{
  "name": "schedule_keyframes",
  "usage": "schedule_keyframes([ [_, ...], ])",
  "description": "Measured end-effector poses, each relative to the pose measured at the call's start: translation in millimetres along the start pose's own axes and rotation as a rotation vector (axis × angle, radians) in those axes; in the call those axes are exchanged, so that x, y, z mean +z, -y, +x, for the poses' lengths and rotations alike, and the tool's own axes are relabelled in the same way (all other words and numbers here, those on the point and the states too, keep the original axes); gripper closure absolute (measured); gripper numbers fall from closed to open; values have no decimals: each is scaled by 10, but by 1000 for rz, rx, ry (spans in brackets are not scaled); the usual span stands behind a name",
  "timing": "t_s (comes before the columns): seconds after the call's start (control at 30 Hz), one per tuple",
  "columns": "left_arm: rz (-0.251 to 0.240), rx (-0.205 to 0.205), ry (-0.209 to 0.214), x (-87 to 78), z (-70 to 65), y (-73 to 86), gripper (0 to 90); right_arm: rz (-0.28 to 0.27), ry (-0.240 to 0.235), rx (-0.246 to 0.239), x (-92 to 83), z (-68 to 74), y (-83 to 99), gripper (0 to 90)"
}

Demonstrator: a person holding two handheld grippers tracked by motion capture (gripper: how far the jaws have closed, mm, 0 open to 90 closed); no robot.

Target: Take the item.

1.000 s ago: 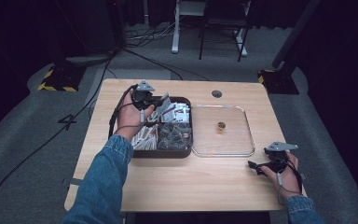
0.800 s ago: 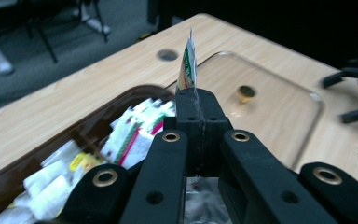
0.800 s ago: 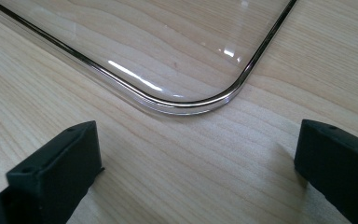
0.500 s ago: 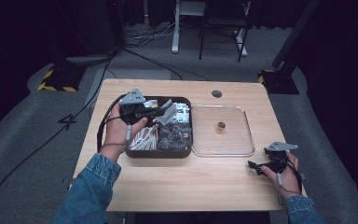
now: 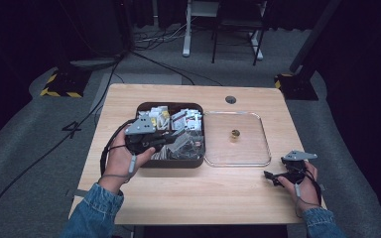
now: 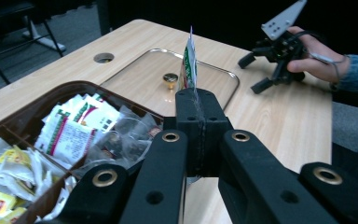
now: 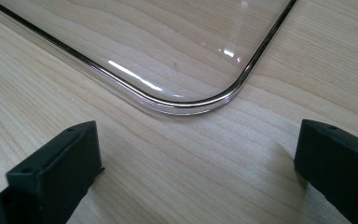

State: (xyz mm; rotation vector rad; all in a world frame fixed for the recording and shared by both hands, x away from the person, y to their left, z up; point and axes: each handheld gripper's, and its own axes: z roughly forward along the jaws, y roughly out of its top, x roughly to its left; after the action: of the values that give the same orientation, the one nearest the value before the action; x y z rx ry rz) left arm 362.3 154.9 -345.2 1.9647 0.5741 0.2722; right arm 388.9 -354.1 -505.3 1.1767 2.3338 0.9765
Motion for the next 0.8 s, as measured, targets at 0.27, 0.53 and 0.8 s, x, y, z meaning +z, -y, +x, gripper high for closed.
schedule_keyframes([
  [0.27, -25, 21, 18, -87, -220, 181, 898, 0, 0, 0, 0, 0, 0, 2],
  [0.53, 0, 0, 45, 31, -389, 405, 899, 0, 0, 0, 0, 0, 0, 2],
  [0.8, 11, 3, 110, 234, -462, 580, 899, 0, -1, -1, 0, 0, 0, 2],
])
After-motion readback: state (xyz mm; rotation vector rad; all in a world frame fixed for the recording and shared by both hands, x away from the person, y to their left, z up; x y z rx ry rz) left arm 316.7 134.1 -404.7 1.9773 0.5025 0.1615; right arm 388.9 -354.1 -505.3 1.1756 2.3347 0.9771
